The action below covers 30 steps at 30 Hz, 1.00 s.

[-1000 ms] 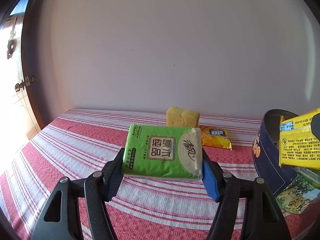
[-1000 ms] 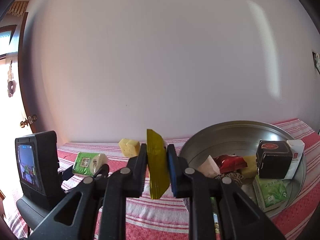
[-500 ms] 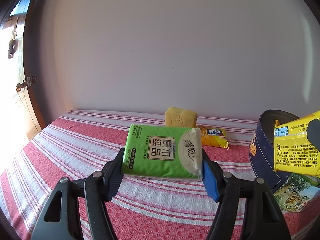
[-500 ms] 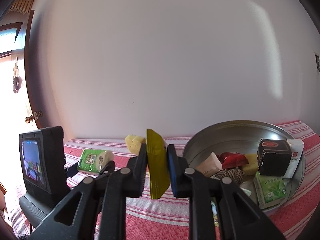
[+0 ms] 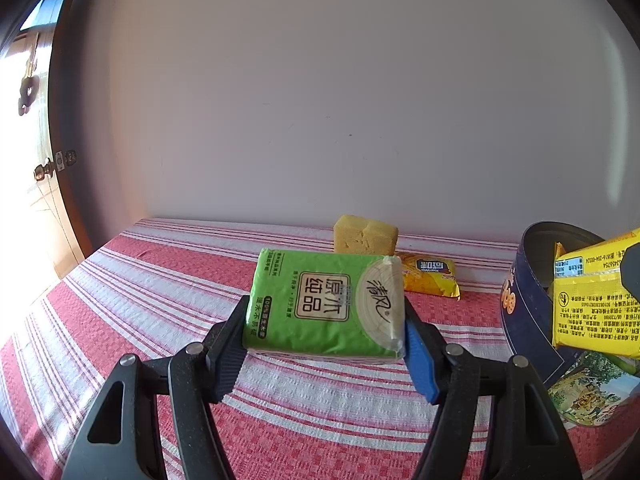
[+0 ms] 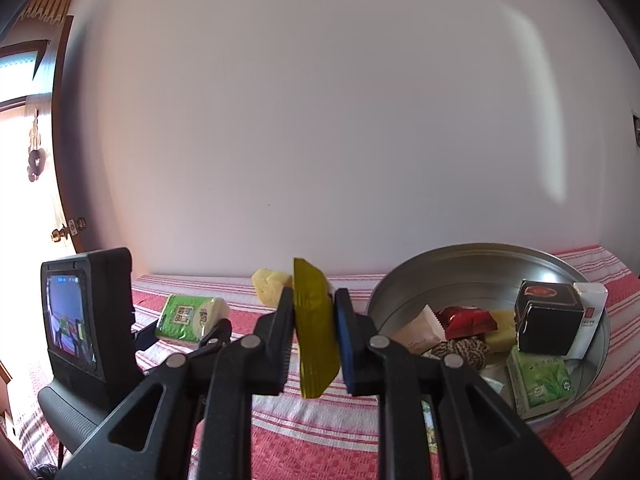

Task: Organize objects
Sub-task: 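Carry the yellow biscuit pack and green tissue pack over the tin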

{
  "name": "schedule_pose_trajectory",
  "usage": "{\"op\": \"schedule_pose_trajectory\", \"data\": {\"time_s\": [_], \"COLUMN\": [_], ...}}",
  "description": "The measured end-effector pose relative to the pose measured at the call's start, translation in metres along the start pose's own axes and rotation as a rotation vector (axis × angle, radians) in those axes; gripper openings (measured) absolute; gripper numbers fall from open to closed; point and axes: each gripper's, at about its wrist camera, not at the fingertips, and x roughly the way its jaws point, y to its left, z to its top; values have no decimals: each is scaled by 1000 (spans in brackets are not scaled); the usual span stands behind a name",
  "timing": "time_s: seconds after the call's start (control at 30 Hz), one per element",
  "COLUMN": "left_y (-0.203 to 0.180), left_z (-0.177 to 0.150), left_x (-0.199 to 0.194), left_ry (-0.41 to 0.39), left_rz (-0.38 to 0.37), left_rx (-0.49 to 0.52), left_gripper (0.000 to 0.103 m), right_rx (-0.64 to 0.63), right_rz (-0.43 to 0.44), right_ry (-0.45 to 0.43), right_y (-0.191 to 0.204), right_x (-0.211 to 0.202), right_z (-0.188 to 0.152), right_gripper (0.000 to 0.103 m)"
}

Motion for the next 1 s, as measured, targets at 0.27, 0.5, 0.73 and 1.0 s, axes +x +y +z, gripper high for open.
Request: {"op": "schedule_pose_trajectory", "data": {"time_s": [0.27, 0.5, 0.73, 1.0], "left_y": [1, 1, 0, -9], "left_z": [-4, -10, -13, -19], "left_x": [-8, -17, -22, -32], "left_ry": [-4, 3, -1, -9], "left_rz": [8, 9, -2, -16], "left_rx": [-8, -14, -11, 1], "left_gripper": [70, 70, 70, 70], "right_rx": [5, 9, 8, 16], "right_rz": [4, -1, -11, -17], "right_ry": [-5, -15, -21, -53], "right_y": [-8, -12, -14, -27], "right_x": [-13, -23, -27, -47], "right_z": [2, -3, -15, -14], "right_gripper": [19, 19, 19, 19]}}
